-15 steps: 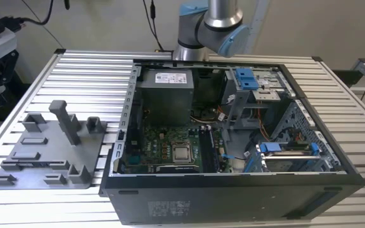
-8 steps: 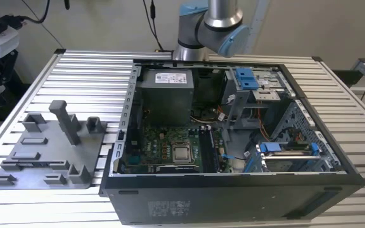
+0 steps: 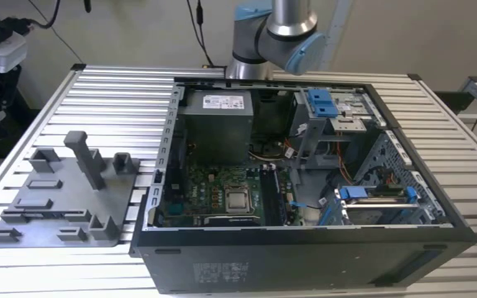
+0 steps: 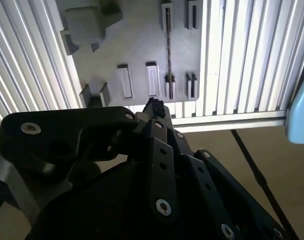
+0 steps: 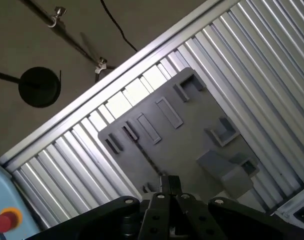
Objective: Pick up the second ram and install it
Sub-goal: 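Pick up the second ram and move it above second insertion slot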
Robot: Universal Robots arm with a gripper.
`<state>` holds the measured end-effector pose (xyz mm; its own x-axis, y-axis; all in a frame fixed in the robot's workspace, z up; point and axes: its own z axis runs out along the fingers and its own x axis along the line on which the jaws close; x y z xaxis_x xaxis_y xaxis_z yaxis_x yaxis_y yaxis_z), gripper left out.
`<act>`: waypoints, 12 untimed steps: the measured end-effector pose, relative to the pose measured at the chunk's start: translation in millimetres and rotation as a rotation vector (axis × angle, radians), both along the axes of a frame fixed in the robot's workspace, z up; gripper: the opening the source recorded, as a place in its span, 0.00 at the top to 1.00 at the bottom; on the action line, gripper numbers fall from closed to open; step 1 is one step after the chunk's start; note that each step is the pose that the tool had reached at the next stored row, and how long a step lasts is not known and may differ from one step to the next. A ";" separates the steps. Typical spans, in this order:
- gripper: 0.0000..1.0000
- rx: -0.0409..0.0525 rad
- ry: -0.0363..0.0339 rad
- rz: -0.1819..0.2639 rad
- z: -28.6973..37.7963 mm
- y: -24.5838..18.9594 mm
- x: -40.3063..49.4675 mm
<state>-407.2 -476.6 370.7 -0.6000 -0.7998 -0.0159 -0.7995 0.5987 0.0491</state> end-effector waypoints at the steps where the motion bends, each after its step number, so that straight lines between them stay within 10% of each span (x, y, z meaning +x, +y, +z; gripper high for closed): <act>1: 0.89 0.0000 0.0000 0.010 0.0 0.0 0.0; 12: 0.89 -0.0004 -0.0001 0.103 0.0 0.0 -0.4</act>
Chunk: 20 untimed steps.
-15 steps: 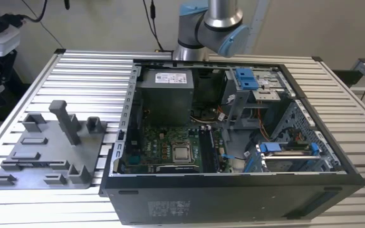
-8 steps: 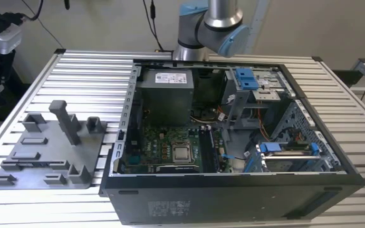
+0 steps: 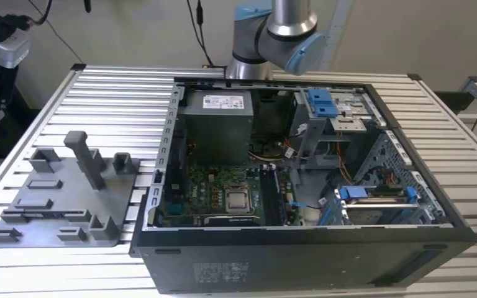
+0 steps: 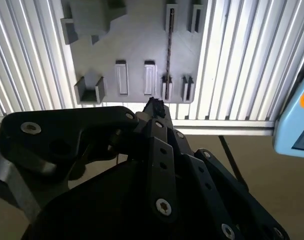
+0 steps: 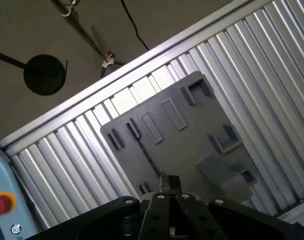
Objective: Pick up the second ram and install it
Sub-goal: 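Pick up the second ram and move it above second insertion slot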
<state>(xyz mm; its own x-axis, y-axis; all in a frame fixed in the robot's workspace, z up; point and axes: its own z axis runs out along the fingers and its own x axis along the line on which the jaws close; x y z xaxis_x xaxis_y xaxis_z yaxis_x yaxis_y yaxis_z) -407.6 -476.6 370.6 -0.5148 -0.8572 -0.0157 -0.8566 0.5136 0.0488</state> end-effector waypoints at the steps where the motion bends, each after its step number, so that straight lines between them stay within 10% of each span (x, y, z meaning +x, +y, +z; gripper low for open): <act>1: 0.89 0.0000 0.0000 0.008 0.0 0.0 0.0; 20: 0.89 0.0009 -0.0013 0.190 -0.3 0.0 -0.2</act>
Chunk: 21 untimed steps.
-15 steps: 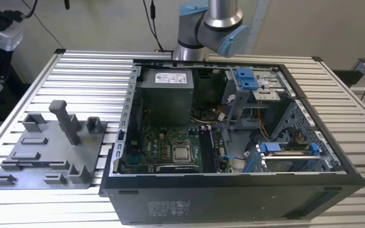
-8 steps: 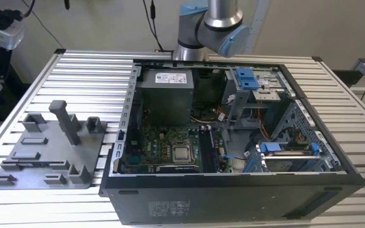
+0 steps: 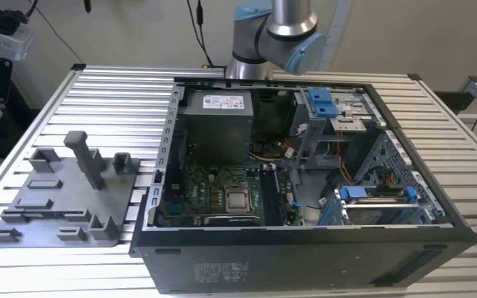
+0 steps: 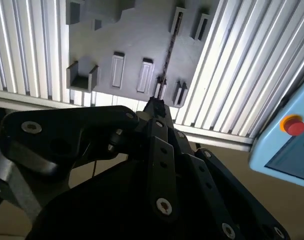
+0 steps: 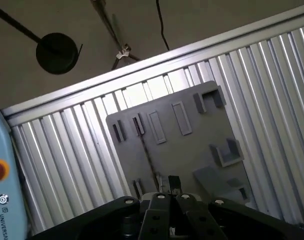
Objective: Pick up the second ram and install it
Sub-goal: 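Pick up the second ram and move it above second insertion slot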
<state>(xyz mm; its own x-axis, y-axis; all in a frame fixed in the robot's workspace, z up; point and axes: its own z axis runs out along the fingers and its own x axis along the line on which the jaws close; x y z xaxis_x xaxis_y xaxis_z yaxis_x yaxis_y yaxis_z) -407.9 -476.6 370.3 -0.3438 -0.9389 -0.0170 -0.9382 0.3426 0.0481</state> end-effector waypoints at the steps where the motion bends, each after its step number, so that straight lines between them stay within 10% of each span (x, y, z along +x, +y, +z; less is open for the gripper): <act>1: 0.89 0.0000 0.0000 0.001 0.0 0.0 0.0; 13: 0.58 0.0001 0.0000 0.006 0.0 0.0 0.0; 21: 0.58 0.0000 -0.0049 0.042 -2.0 0.0 0.1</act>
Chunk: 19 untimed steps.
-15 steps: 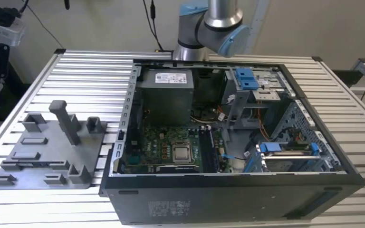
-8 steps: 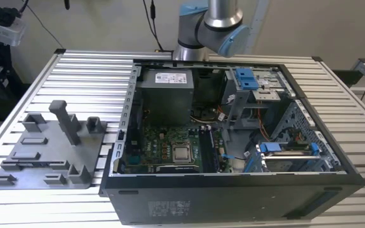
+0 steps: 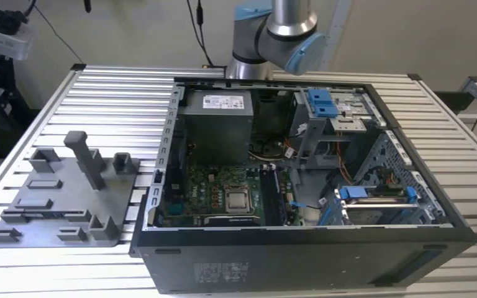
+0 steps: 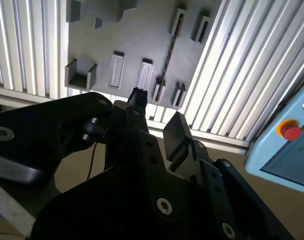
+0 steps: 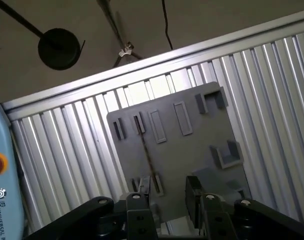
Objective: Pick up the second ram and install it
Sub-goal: 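Pick up the second ram and move it above second insertion slot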
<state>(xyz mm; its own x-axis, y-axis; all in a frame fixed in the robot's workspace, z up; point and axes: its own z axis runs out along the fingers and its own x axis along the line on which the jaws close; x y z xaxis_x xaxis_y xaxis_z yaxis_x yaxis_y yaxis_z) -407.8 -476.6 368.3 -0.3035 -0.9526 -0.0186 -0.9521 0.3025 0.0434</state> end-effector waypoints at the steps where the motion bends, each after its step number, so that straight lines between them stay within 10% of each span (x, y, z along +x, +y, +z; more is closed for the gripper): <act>1: 0.58 0.0000 -0.0012 0.007 -0.5 0.0 0.0; 19: 0.58 -0.0008 -0.0031 0.069 -9.0 0.0 0.0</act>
